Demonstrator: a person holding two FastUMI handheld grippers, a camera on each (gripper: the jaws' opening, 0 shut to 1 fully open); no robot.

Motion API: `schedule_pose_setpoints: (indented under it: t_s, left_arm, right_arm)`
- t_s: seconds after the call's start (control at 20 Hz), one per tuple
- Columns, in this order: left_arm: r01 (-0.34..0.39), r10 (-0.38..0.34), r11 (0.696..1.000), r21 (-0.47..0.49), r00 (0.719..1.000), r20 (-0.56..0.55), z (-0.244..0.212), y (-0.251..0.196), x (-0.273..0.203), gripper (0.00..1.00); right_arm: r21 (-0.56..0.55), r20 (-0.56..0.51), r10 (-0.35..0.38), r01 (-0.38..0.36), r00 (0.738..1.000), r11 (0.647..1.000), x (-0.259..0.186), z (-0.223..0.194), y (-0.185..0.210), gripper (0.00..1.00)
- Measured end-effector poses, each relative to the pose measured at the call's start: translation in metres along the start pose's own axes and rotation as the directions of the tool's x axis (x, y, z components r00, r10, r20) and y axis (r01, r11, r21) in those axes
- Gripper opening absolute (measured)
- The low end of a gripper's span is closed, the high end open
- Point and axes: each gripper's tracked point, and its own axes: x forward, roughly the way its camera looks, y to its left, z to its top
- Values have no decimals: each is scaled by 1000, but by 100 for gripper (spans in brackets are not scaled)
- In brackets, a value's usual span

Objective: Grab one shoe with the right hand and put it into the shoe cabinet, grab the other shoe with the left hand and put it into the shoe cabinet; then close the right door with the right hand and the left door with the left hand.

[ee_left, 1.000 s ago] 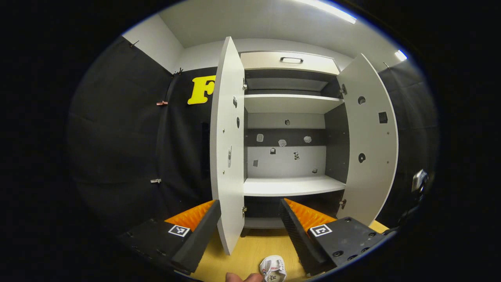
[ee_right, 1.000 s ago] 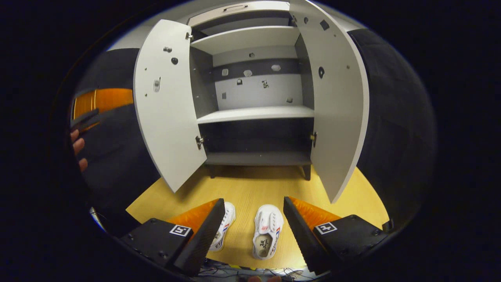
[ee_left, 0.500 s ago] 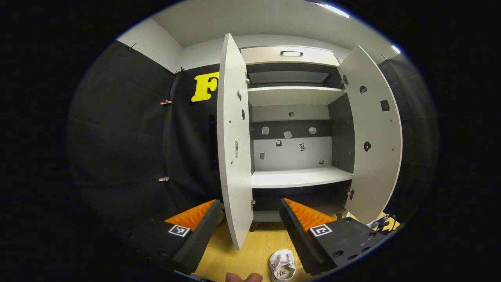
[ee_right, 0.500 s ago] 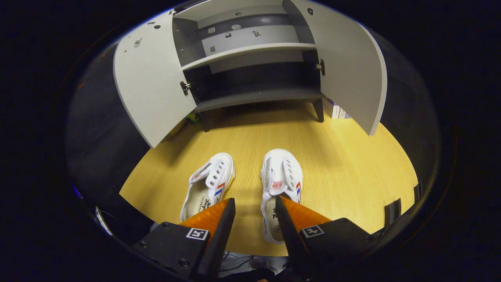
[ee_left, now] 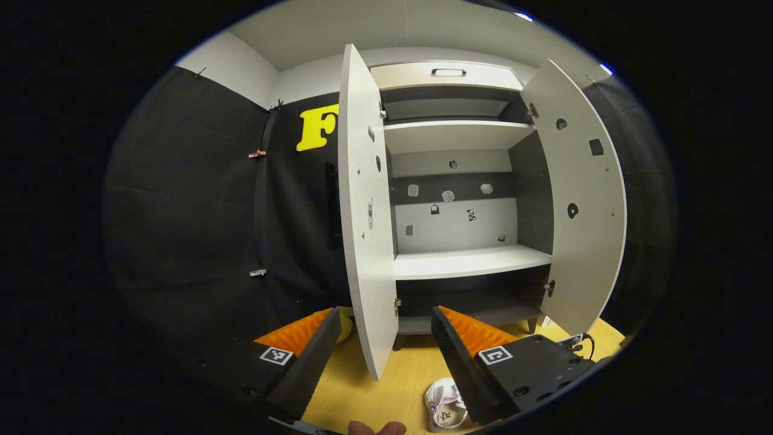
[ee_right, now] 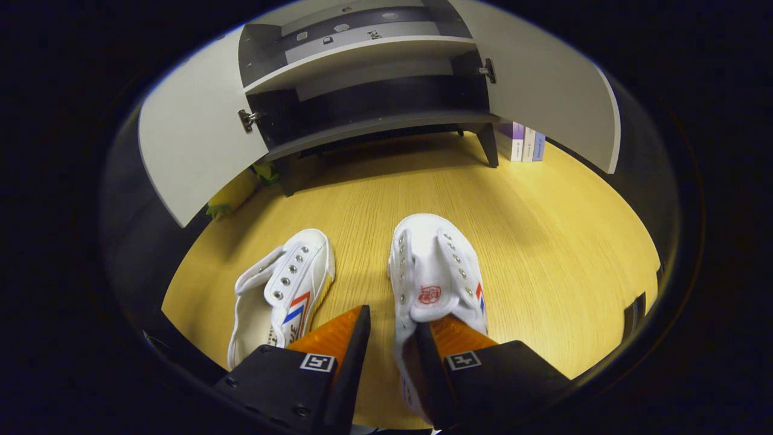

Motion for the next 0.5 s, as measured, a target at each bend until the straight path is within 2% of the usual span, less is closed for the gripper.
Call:
schedule_pose_setpoints:
  t_s: [0.2,0.25,0.3,0.35,0.4,0.45,0.5]
  left_arm:
    - [-10,10,999,30,1000,-10,-6,3,5,95]
    - [-10,11,999,39,1000,-11,-7,3,5,94]
    - [-11,12,999,45,1000,-13,-7,4,6,94]
    - [-12,12,999,49,1000,-13,-9,4,8,94]
    - [-13,14,999,50,1000,-15,-8,5,10,93]
    - [-13,14,999,46,1000,-15,-9,5,12,93]
    - [-14,15,999,42,1000,-17,-9,5,13,93]
  right_arm:
    - [-15,83,-44,45,996,999,15,14,-8,51]
    - [-25,97,-50,53,994,998,22,14,-11,36]
    - [-25,117,-36,39,992,999,25,20,-9,31]
    - [-28,96,-20,23,995,999,26,13,-5,29]
    - [-28,120,-13,16,993,999,28,17,-6,12]
    - [-40,97,-7,11,995,999,28,15,-6,12]
    - [-48,97,-2,7,995,999,25,18,-6,8]
